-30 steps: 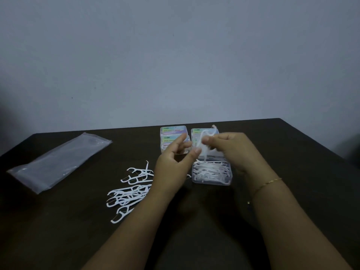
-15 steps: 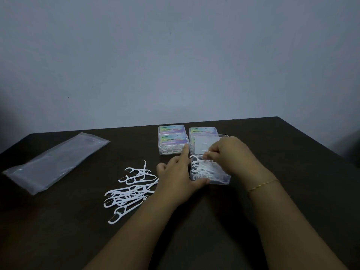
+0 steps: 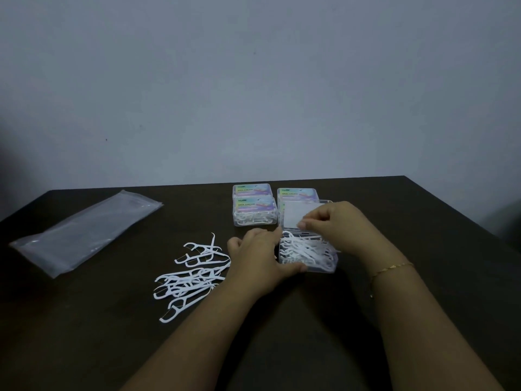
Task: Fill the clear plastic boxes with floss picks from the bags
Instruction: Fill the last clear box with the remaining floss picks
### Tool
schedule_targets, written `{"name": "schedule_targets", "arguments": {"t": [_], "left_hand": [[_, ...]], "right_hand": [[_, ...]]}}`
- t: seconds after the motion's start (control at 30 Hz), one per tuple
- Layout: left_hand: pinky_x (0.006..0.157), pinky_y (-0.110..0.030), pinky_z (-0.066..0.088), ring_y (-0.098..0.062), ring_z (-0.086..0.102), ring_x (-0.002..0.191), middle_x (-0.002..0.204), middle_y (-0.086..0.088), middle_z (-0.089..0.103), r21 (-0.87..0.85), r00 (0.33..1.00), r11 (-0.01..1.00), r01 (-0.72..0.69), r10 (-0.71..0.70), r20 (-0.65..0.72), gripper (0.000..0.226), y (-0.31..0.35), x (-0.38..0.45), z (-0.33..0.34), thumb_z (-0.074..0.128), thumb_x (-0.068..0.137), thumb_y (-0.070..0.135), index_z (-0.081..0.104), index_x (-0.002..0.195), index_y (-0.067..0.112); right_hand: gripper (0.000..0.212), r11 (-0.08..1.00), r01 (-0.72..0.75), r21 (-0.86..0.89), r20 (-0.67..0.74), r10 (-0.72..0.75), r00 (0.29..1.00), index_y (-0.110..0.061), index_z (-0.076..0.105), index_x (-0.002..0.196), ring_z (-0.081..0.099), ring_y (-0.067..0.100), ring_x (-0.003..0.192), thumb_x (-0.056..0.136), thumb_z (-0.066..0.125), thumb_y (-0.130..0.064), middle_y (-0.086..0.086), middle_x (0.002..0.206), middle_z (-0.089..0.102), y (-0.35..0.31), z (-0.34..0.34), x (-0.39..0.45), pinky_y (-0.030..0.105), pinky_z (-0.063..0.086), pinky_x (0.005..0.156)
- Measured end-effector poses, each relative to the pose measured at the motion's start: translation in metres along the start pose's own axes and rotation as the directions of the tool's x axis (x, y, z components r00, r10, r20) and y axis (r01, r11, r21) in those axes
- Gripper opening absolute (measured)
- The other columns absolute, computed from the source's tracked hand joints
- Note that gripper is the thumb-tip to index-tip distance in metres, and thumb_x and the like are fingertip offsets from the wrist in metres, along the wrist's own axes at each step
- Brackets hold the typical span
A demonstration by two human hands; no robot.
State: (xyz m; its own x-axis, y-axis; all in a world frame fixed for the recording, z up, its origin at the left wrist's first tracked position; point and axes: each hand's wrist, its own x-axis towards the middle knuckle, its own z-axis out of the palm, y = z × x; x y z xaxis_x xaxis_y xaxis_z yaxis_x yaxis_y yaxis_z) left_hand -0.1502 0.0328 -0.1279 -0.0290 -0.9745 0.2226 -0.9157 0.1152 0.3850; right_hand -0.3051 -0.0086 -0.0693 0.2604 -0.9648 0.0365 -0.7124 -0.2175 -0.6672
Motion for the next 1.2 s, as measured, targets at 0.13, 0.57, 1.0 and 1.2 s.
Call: {"name": "schedule_targets", "arguments": {"t": [0.13,0.57,1.0,1.2], "left_hand": [[0.095,-0.036,0.021,-0.013,0.031,0.13,0.133,0.007,0.047,0.039,0.999,0.999,0.019,-0.02,0.028,0.077,0.001,0.001,-0.001,0.058,0.077,0.067,0.035,0.143,0.034],[0.095,-0.037,0.02,-0.011,0.029,0.132,0.142,0.011,0.044,0.058,0.999,0.998,0.0,-0.003,0.047,0.075,0.0,0.001,-0.002,0.056,0.08,0.066,0.03,0.145,0.04],[0.092,-0.032,0.017,-0.009,0.037,0.128,0.132,0.013,0.055,-0.145,0.995,0.984,0.101,-0.1,0.01,0.055,0.002,0.003,-0.003,0.049,0.09,0.058,0.039,0.14,0.038],[0.09,-0.031,0.016,-0.01,0.039,0.125,0.129,0.008,0.054,-0.085,0.997,0.994,0.075,-0.074,0.01,0.051,0.003,0.001,-0.003,0.043,0.092,0.058,0.038,0.14,0.042]], "right_hand": [[0.016,0.989,-0.043,-0.143,0.21,0.072,0.975,-0.021,0.065,0.081,0.056,0.008,0.081,0.075,0.077,-0.028,-0.004,0.085,0.063,-0.002,-0.001,-0.007,0.023,0.047,0.065],[0.006,0.988,-0.088,-0.127,0.108,0.102,0.989,-0.019,0.069,0.081,0.06,0.011,0.087,0.083,0.069,-0.014,-0.003,0.091,0.066,0.003,-0.005,-0.001,0.024,0.048,0.074],[0.007,0.959,-0.256,-0.122,0.131,0.271,0.954,-0.016,0.065,0.079,0.058,0.015,0.083,0.082,0.07,-0.011,0.003,0.089,0.065,0.014,-0.023,-0.006,0.026,0.046,0.069],[0.013,0.954,-0.265,-0.141,0.085,0.278,0.957,-0.014,0.07,0.091,0.056,0.017,0.093,0.086,0.063,-0.005,0.005,0.101,0.065,0.011,-0.025,-0.004,0.029,0.044,0.08]]}}
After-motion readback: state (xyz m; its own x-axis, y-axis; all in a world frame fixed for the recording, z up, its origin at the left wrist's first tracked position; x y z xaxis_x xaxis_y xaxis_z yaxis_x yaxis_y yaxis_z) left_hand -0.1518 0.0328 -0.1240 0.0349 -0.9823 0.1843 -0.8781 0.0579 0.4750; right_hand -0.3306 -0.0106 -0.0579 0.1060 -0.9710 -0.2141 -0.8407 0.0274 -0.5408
